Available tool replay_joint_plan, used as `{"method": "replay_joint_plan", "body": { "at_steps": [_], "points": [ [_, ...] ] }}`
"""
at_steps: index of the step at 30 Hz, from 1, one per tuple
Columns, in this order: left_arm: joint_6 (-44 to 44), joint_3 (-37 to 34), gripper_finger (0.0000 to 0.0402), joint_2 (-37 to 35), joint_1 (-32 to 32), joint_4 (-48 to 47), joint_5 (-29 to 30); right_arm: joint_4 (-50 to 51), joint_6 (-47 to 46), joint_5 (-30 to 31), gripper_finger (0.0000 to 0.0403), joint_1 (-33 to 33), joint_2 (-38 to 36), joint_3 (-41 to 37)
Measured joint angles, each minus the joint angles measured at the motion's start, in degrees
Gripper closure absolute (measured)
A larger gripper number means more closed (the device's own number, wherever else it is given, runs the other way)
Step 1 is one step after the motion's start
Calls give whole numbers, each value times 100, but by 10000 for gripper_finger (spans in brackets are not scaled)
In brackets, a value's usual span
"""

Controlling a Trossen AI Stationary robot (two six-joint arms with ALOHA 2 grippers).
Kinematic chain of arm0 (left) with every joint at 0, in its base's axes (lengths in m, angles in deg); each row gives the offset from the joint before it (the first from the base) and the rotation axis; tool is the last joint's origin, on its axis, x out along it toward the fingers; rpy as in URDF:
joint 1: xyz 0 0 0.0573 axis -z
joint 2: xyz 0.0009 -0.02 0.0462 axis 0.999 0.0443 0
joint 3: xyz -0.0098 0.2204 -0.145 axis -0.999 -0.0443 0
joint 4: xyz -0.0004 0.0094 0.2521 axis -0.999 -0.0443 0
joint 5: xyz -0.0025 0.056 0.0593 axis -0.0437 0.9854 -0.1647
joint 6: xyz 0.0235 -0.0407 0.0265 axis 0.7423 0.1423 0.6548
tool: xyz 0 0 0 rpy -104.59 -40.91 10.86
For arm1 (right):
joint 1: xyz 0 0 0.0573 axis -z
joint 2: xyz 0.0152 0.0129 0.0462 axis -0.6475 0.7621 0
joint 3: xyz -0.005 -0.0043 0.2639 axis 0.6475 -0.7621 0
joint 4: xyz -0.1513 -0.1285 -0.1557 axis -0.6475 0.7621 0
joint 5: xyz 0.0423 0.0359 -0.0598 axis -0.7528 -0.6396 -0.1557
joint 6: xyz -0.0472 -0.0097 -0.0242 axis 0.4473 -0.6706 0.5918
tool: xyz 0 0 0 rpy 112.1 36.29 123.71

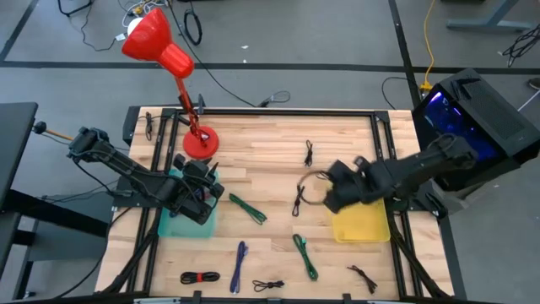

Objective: Pick & Place USB Port
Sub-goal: Put the black charger cable into the yellow bin

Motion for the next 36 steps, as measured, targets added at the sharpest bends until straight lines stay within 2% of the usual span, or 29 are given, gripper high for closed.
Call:
{"method": "replay_joint_plan", "body": {
  "at_steps": [6, 11, 16, 20, 25, 29, 33, 36],
  "points": [
    [184, 0, 280, 0, -1, 43, -17, 716, -2272, -117, 383, -981, 13, -295],
    [198, 0, 280, 0, 11, 41, -128, 632, -3766, -944, 383, -1555, 22, -1138],
    [323, 0, 280, 0, 11, 64, -148, 570, -4709, -1723, 383, -1960, 26, -1575],
    [329, 0, 280, 0, 11, 65, -152, 480, -4996, -1550, 369, -2110, 26, -1609],
    [330, 0, 280, 0, 11, 70, -152, 617, -5005, -1430, 273, -2115, 26, -1611],
    [334, 0, 280, 0, 11, 78, -154, 686, -5003, -951, 214, -2097, 26, -1611],
    [349, 0, 280, 0, 11, 78, -151, 841, -4877, -801, 191, -1924, 26, -1611],
    [347, 0, 280, 0, 11, 80, -77, 932, -4606, -401, 189, -1645, 26, -1611]
  ]
}}
